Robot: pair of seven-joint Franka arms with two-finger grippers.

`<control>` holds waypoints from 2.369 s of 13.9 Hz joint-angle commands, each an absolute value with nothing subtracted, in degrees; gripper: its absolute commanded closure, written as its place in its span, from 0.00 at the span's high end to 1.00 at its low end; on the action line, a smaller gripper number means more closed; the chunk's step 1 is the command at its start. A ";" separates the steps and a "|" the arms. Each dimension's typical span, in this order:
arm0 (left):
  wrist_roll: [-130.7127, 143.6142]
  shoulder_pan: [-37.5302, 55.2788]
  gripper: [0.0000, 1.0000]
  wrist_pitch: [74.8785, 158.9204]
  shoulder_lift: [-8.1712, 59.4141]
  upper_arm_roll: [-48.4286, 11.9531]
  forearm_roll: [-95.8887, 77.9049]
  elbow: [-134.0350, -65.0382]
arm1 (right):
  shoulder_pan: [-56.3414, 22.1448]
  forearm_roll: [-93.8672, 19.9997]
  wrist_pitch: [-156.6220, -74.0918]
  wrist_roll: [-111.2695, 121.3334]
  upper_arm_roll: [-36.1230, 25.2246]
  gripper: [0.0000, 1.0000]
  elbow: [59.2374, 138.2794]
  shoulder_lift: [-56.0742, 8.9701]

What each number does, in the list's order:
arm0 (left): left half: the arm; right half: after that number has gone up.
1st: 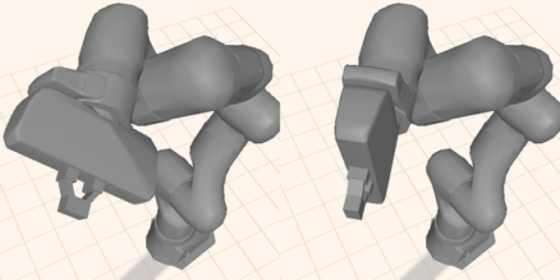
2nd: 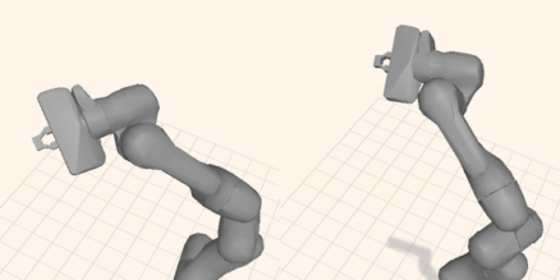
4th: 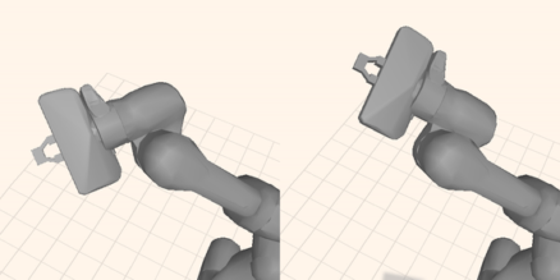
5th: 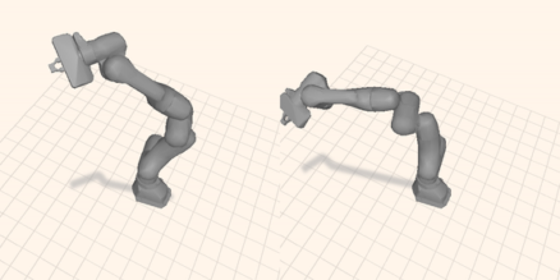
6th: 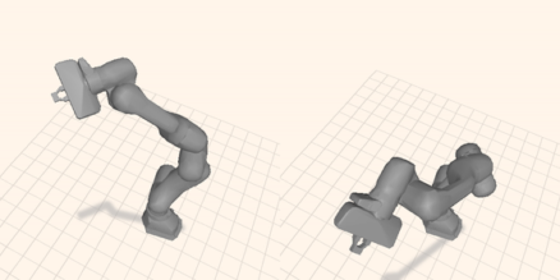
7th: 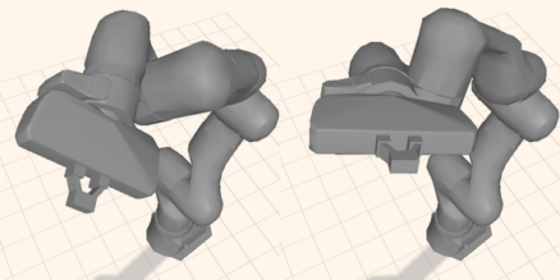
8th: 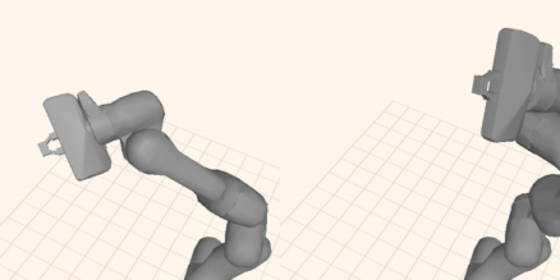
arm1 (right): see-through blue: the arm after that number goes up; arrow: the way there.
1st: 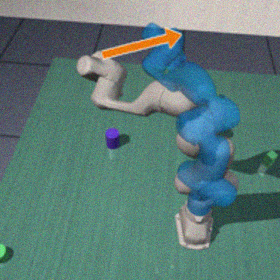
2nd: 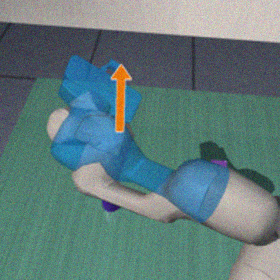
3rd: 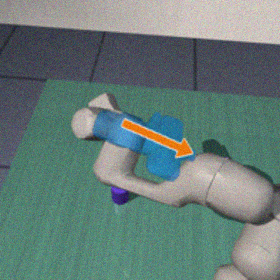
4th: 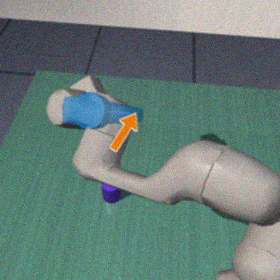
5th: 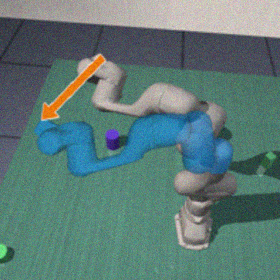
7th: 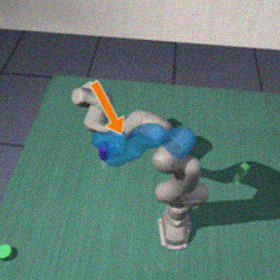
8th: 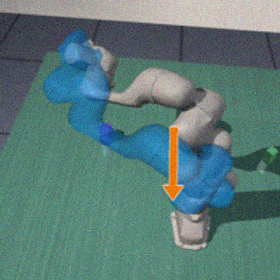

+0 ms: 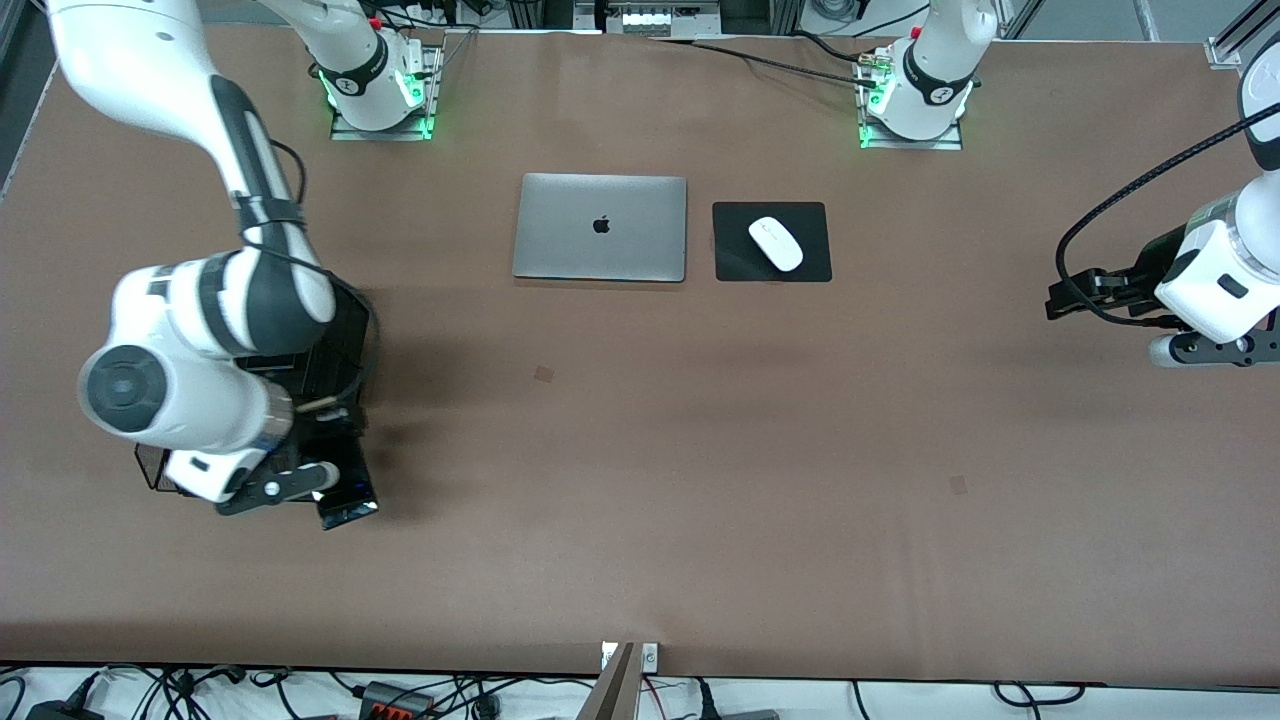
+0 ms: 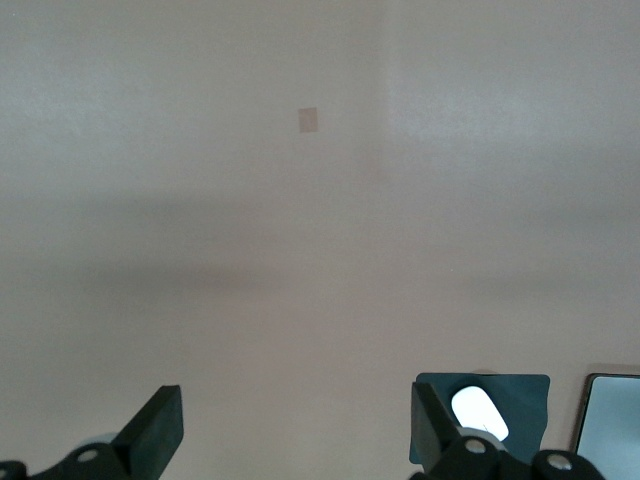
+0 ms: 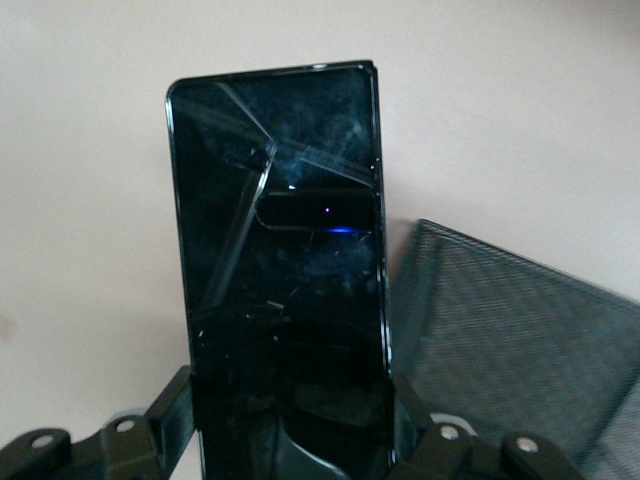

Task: Place phones with both arms
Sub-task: 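Carry the black bar phone to the mesh basket with the right gripper, then lower the black bar phone into the mesh basket, open the right gripper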

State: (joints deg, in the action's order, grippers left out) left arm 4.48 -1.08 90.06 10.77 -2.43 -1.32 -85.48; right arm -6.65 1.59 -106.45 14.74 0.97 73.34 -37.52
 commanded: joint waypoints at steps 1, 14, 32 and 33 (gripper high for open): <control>3.08 -0.97 1.00 89.21 10.11 -2.55 -0.26 -85.17 | -2.12 1.76 -105.82 27.46 2.11 0.42 75.41 -34.98; 3.08 -1.05 1.00 89.21 10.11 -2.55 -0.26 -85.08 | 6.77 2.37 -107.83 76.26 1.85 0.42 75.85 -38.05; 3.08 -0.97 1.00 89.21 10.46 -2.55 -0.26 -84.29 | 11.07 1.14 -111.18 86.22 2.02 0.43 75.94 -44.47; 3.08 -0.88 1.00 89.21 10.46 -2.46 -0.26 -84.29 | 11.07 1.06 -111.18 86.13 2.02 0.43 75.85 -44.56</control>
State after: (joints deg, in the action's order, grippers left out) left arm 4.05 -1.06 90.06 10.74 -2.44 -1.32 -85.10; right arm 9.63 1.48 -110.25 84.21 1.10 75.61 -43.16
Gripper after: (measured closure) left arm 0.000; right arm 0.203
